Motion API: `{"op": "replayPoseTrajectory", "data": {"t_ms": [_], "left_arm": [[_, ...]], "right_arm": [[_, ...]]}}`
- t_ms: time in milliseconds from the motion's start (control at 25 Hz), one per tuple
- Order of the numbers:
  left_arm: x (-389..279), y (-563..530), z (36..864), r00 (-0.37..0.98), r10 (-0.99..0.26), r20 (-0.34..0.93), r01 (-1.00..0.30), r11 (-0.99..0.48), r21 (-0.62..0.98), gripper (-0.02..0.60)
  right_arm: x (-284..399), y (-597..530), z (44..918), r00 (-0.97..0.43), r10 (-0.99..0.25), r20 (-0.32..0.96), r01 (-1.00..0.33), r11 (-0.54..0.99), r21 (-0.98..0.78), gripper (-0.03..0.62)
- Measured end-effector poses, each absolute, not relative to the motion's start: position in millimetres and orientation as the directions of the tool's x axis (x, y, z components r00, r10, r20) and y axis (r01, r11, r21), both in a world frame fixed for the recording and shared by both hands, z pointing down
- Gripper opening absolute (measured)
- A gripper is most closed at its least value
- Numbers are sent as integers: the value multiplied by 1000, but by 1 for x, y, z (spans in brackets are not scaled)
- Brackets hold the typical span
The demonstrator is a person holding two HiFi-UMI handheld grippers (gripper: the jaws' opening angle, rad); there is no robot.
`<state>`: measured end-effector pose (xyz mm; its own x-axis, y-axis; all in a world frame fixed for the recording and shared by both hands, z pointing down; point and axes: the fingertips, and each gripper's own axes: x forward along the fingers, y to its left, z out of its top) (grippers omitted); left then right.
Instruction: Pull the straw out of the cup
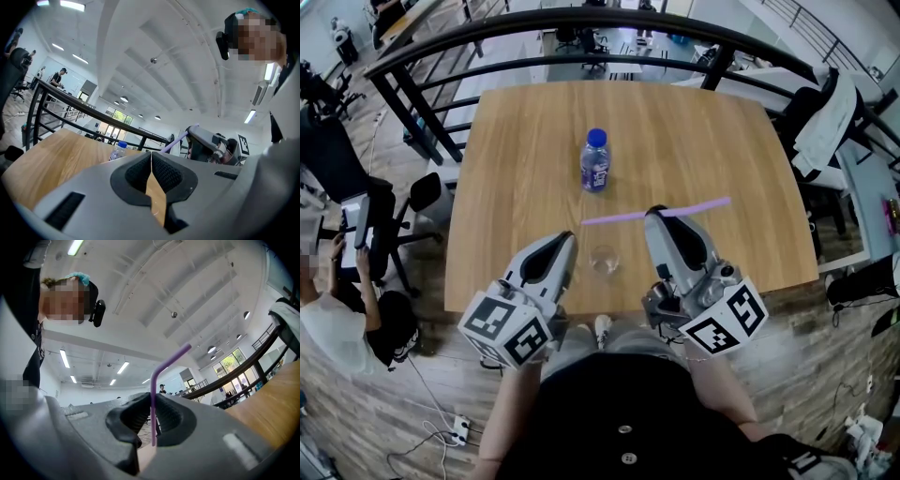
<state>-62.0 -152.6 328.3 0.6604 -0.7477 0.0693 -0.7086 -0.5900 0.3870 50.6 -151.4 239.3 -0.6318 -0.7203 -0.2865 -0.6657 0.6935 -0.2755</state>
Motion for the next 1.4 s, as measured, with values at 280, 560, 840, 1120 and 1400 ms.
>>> {"op": "replayPoseTrajectory", "data": {"t_ms": [280,560,840,1120,1400], "left_arm": [[-64,-153,331,636,-769,72,-722,-559,408,21],[-61,-154,336,640,-764,77,-731,-575,367,21],[-62,-153,336,640,-765,75,-721,-564,402,21],[-62,-153,336,642,-763,74,-719,-566,405,21],[-58,-153,341,658,-749,74,-698,-570,433,21]], "right_arm": [[51,-152,242,-642,-712,-284,-660,702,-270,31],[53,-152,246,-645,-714,-274,-668,700,-252,31],[50,-150,242,-651,-699,-296,-662,714,-230,31],[49,-150,240,-660,-691,-295,-654,722,-226,31],[49,-149,240,-667,-681,-301,-644,731,-226,31]]}}
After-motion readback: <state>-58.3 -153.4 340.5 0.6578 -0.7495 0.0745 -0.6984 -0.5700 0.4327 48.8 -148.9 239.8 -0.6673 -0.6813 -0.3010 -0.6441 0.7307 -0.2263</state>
